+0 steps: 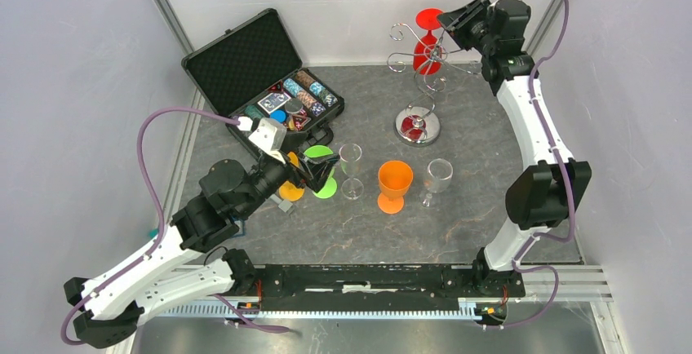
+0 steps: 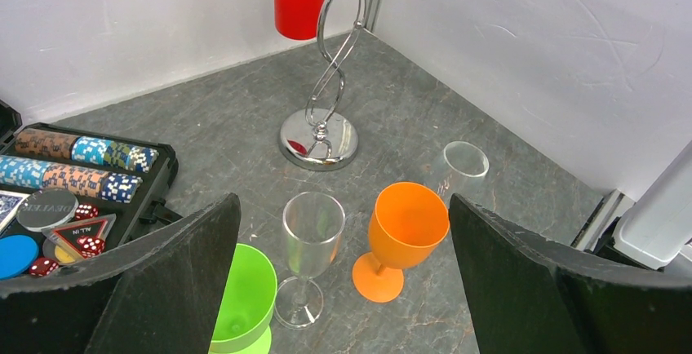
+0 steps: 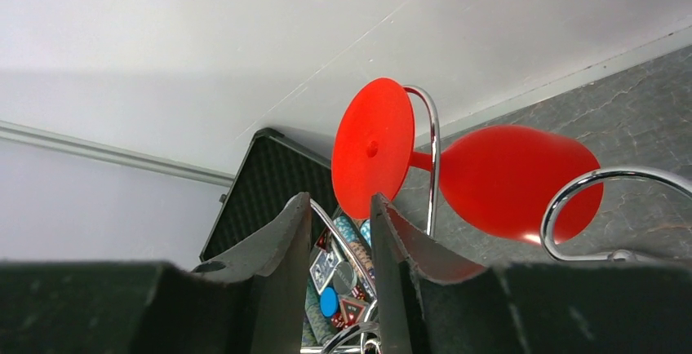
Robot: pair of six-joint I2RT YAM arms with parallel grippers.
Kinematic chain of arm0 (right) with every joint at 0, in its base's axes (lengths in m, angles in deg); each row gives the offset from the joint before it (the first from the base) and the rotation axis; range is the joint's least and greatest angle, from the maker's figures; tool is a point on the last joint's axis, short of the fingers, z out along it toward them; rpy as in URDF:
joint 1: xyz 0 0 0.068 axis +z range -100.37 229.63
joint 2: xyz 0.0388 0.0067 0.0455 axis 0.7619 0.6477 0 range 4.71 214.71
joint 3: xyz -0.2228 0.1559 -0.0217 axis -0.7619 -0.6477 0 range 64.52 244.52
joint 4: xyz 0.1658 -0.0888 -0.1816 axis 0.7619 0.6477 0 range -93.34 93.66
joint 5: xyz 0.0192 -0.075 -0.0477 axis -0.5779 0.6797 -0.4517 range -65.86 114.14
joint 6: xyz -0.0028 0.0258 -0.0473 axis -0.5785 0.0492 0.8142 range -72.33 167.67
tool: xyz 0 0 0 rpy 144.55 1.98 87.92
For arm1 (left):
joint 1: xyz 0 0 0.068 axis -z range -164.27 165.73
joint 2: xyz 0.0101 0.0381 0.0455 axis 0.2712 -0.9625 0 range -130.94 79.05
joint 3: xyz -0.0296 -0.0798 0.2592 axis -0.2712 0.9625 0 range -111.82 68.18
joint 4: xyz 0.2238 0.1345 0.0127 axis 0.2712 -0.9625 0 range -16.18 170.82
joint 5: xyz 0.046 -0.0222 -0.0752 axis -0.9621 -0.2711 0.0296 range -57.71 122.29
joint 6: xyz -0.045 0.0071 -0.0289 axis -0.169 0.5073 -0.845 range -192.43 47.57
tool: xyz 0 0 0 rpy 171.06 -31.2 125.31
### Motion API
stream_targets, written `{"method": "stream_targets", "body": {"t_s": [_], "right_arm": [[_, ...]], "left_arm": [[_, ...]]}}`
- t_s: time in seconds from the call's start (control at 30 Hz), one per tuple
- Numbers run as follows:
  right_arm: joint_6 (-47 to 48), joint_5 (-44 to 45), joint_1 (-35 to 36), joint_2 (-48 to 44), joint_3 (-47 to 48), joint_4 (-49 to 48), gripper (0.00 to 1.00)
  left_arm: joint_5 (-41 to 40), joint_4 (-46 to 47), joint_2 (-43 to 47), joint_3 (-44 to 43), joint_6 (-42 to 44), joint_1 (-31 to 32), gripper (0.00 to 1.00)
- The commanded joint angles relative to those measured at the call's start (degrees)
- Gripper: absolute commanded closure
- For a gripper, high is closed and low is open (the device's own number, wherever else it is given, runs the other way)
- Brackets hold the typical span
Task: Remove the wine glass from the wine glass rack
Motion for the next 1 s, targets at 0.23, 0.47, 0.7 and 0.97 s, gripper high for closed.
{"method": "stream_targets", "body": {"t_s": [0.23, 0.47, 0.7, 0.97], "right_arm": [[-0.38, 3.71, -0.15, 1.24, 2.27, -0.17, 0.60], [-1.77, 5.56, -0.18, 3.06, 3.09, 0.25, 0.60], [-6.50, 5.14, -0.11, 3.60, -0.34, -7.21, 0.66], [-9.61, 4.16, -0.10, 5.16, -1.15, -13.02, 0.81]], "left_arm": [[-0.88, 0.39, 0.13, 0.57, 2.58, -0.14, 0.00], [-1.14, 0.39, 0.09, 0.75, 2.80, -0.15, 0.00], [-1.69, 0.56, 0.20, 0.84, 3.02, -0.18, 0.00], [-1.97, 0.39, 0.34, 0.84, 3.19, -0.17, 0.00]]}}
